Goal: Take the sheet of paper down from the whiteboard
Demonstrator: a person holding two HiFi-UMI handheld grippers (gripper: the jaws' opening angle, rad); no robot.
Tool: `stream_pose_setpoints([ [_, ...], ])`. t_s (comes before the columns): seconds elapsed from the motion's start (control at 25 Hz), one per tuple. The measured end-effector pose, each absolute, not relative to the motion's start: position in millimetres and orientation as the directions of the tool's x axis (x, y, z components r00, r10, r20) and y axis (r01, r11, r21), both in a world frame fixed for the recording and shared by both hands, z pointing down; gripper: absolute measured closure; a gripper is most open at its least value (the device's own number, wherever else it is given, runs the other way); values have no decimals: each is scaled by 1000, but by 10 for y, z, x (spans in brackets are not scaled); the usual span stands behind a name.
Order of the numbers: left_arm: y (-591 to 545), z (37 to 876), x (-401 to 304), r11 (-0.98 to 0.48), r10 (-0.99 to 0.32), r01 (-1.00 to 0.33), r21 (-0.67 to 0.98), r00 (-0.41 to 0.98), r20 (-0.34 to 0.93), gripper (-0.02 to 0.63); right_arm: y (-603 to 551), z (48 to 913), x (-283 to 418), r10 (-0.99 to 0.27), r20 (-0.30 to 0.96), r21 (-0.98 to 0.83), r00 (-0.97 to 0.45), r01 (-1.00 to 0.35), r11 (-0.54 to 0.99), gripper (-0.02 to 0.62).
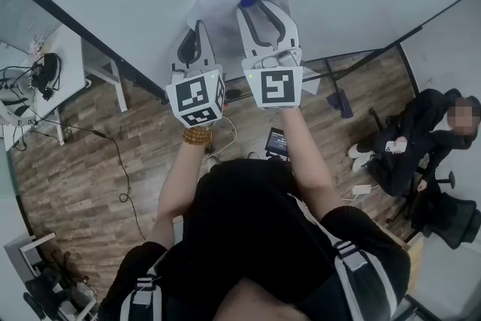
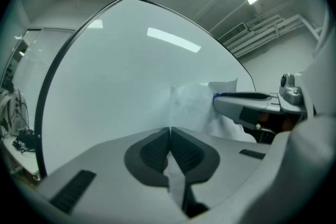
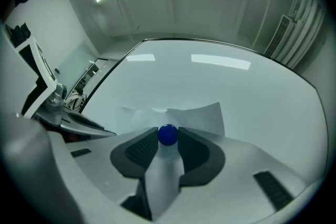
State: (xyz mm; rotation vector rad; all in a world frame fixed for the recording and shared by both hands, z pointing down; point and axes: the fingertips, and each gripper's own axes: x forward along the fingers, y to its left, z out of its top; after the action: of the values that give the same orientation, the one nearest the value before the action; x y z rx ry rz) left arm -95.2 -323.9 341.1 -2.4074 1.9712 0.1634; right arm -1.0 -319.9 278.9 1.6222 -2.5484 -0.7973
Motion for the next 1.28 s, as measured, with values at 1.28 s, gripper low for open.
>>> stream_pose_setpoints([
  [1.28, -3246, 3390, -959, -189, -978, -980, 60, 183, -100, 597, -2794, 2791, 166, -848, -214, 427, -484, -828, 365, 479],
])
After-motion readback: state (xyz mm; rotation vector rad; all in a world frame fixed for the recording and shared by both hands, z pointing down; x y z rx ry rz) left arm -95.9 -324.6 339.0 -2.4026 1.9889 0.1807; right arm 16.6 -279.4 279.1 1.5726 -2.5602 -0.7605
